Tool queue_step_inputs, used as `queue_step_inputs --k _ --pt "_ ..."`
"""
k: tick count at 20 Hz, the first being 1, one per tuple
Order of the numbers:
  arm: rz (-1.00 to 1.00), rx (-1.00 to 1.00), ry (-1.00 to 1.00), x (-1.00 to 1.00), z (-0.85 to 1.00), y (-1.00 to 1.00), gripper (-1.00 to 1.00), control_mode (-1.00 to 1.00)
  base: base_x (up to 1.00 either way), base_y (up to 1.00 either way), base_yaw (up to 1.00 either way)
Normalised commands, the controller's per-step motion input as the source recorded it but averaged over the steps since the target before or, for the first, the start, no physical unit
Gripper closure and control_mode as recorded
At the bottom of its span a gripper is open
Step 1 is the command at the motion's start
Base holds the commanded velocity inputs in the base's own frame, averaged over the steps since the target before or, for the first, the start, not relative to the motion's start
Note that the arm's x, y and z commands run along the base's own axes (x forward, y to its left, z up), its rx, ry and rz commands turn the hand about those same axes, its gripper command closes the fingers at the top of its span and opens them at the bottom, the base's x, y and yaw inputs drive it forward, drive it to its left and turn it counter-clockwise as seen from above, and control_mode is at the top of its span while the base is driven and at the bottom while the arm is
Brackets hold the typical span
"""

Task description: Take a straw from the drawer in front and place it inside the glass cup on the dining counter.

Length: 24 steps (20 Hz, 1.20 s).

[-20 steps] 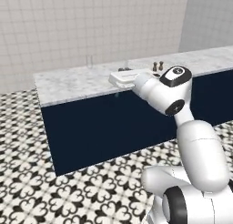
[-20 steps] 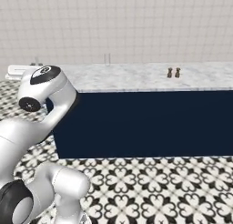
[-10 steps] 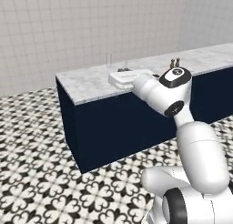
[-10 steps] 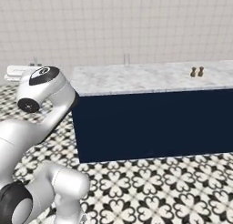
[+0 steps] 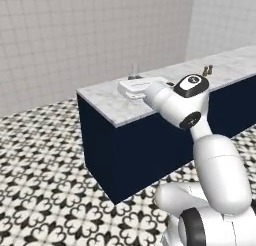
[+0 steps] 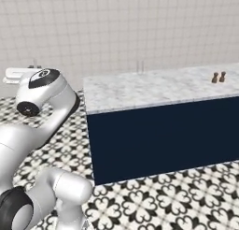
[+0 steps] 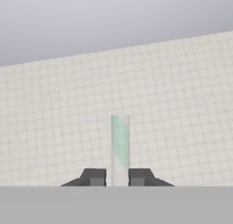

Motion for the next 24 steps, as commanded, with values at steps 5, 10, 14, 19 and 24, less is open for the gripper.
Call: queue_step_inputs --k 5,10,14,19,24 --pt "0.0 0.0 0.0 0.0 0.0 0.0 1.0 1.0 0.49 1.0 -0.35" --pt "0.0 0.0 0.0 0.0 0.0 0.0 1.0 1.0 0.37 1.0 -0.39" --pt "0.0 0.0 0.0 0.0 0.0 0.0 1.0 1.0 0.33 1.0 -0.41" --pt "0.0 0.0 0.0 0.0 0.0 0.0 1.0 1.0 0.3 1.0 -0.41" --pt "0.0 0.0 0.0 0.0 0.0 0.0 1.0 1.0 0.27 1.0 -0.41"
